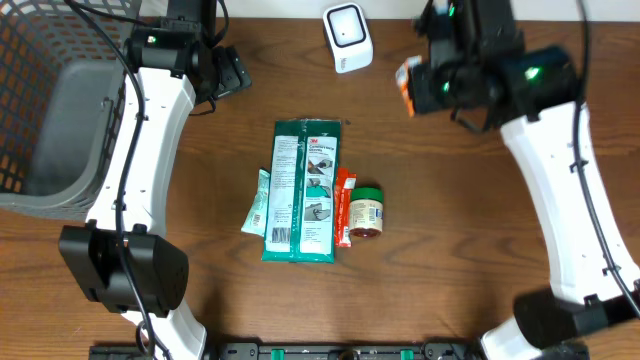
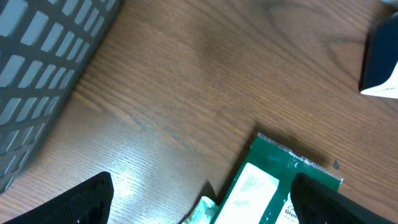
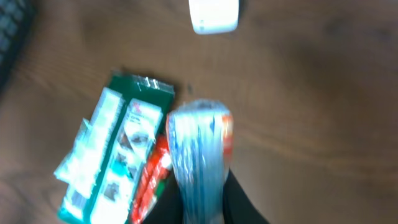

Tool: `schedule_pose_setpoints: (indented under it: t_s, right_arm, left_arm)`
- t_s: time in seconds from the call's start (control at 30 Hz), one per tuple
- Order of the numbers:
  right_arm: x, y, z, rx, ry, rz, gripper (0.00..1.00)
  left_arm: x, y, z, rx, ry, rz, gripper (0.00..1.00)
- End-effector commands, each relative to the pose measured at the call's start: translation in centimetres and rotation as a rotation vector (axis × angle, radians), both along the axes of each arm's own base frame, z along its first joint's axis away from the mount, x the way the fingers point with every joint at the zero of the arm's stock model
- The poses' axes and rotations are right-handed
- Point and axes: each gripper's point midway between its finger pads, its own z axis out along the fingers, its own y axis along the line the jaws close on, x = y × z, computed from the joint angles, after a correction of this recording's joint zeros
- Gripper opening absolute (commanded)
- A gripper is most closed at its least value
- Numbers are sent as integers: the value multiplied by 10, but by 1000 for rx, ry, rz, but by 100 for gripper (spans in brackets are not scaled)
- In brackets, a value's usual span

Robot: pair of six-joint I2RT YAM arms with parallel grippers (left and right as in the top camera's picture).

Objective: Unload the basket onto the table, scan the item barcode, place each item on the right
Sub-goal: 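Hold the tissue pack over the white scanner with the right gripper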

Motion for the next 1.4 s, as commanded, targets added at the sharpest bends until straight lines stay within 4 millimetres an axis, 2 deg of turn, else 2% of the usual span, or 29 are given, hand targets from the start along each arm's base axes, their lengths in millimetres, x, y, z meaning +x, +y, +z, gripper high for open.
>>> schedule_pose_setpoints:
  t_s: [0.0, 0.1, 0.17, 0.33, 0.4, 0.53, 0.77, 1.0, 1.13, 1.37]
  right_arm:
    - [24, 6, 22, -2, -32, -15, 1]
    - [42, 12, 26, 1, -49, -15, 1]
    - [57, 18, 19, -1, -54, -15, 1]
    - [106, 30, -26, -63, -78, -25, 1]
    - [130, 38, -54, -101, -86, -7, 1]
    - [160, 54, -97, -134, -103, 26, 1]
    - [204, 70, -142, -153, -180, -1, 1]
    - [234, 80, -169, -133, -253, -16, 1]
    - [247, 85, -174, -114, -301, -21, 1]
    - [253, 87, -170, -101, -334, -26, 1]
  left_arm:
    - [1, 3, 1, 15, -1, 2, 91]
    - [1, 3, 1, 15, -1, 2, 91]
    - [1, 3, 1, 15, -1, 2, 91]
    - [1, 3, 1, 15, -1, 2, 91]
    - [1, 3, 1, 15, -1, 2, 91]
    - [1, 3, 1, 15, -1, 2, 91]
    - [1, 3, 1, 15, -1, 2, 91]
    - [1, 3, 1, 15, -1, 2, 91]
    - [1, 3, 1, 15, -1, 2, 91]
    - [1, 3, 1, 14, -1, 3, 91]
